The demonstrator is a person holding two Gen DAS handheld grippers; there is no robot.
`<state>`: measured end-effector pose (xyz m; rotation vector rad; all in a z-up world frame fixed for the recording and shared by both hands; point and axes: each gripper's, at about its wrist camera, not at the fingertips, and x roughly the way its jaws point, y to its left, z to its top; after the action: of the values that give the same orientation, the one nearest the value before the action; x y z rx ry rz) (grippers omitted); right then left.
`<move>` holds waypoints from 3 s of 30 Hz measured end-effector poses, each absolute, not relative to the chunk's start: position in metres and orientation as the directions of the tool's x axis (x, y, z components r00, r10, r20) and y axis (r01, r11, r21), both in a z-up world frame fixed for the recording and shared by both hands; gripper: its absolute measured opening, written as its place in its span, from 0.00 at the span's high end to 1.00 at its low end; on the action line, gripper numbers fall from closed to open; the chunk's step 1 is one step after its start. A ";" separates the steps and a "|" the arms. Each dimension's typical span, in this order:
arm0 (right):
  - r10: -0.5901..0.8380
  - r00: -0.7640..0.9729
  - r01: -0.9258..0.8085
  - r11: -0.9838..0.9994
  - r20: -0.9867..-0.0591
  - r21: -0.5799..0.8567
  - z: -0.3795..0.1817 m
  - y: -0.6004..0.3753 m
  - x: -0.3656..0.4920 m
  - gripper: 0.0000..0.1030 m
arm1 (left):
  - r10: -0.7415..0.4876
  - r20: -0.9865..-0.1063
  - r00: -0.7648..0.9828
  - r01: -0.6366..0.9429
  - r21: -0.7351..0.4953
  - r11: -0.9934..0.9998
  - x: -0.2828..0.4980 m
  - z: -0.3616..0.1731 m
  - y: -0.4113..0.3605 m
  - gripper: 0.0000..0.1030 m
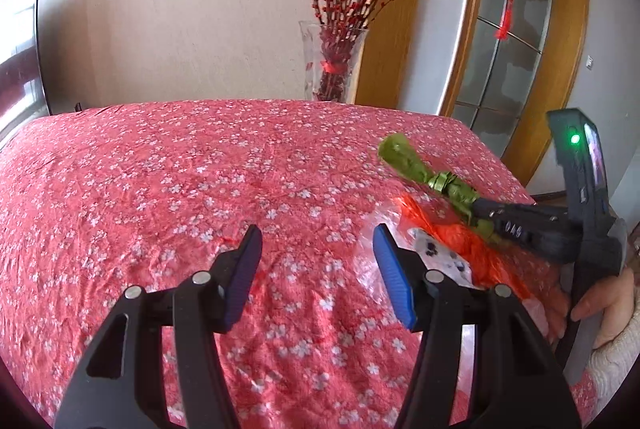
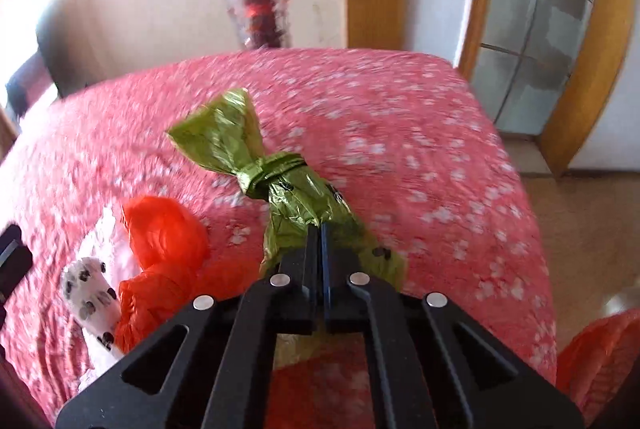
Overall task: Collect trash
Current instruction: 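Grasp the green bag with the right gripper while the left gripper grasps bubble wrap, then carry the green bag and bubble wrap over the basket and open both grippers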
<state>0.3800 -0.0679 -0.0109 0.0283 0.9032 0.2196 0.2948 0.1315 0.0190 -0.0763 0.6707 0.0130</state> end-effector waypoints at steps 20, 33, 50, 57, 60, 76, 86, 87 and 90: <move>0.206 0.667 -0.083 0.976 -0.716 0.204 0.024 -0.147 0.302 0.98 | -0.126 -0.675 0.727 0.173 0.002 0.985 0.250 0.014 0.040 0.56; 0.230 0.679 -0.095 0.969 -0.697 0.227 0.034 -0.151 0.289 0.98 | -0.107 -0.635 0.765 0.133 -0.007 0.991 0.257 0.024 0.061 0.97; 0.258 0.704 -0.111 0.960 -0.662 0.256 0.054 -0.153 0.276 0.98 | -0.049 -0.540 0.840 0.014 -0.070 0.997 0.256 0.086 0.112 0.97; 0.238 0.736 -0.076 0.960 -0.634 0.271 0.068 -0.178 0.258 0.98 | -0.085 -0.504 0.860 0.043 -0.093 0.995 0.251 0.109 0.091 0.97; 0.224 0.750 -0.051 0.958 -0.622 0.283 0.074 -0.196 0.248 0.98 | -0.115 -0.491 0.863 0.073 -0.102 0.992 0.250 0.116 0.074 0.97; 0.006 0.825 0.215 0.922 -0.565 0.323 0.079 -0.320 0.166 0.98 | -0.422 -0.467 0.777 0.398 -0.155 0.904 0.250 0.116 -0.083 0.97; -0.132 0.794 0.346 0.901 -0.593 0.263 0.059 -0.368 0.133 0.98 | -0.570 -0.504 0.649 0.546 -0.213 0.810 0.238 0.083 -0.175 0.97; -0.138 0.791 0.356 0.896 -0.596 0.266 0.057 -0.372 0.131 0.98 | -0.582 -0.508 0.636 0.558 -0.219 0.801 0.237 0.079 -0.183 0.97; -0.153 0.785 0.383 0.882 -0.601 0.275 0.052 -0.380 0.127 0.98 | -0.602 -0.515 0.610 0.579 -0.229 0.782 0.235 0.069 -0.197 0.97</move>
<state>0.1272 -0.3802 0.0523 0.3996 0.6041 -0.2973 0.2351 -0.1968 0.0685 -0.0405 0.6102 -0.6821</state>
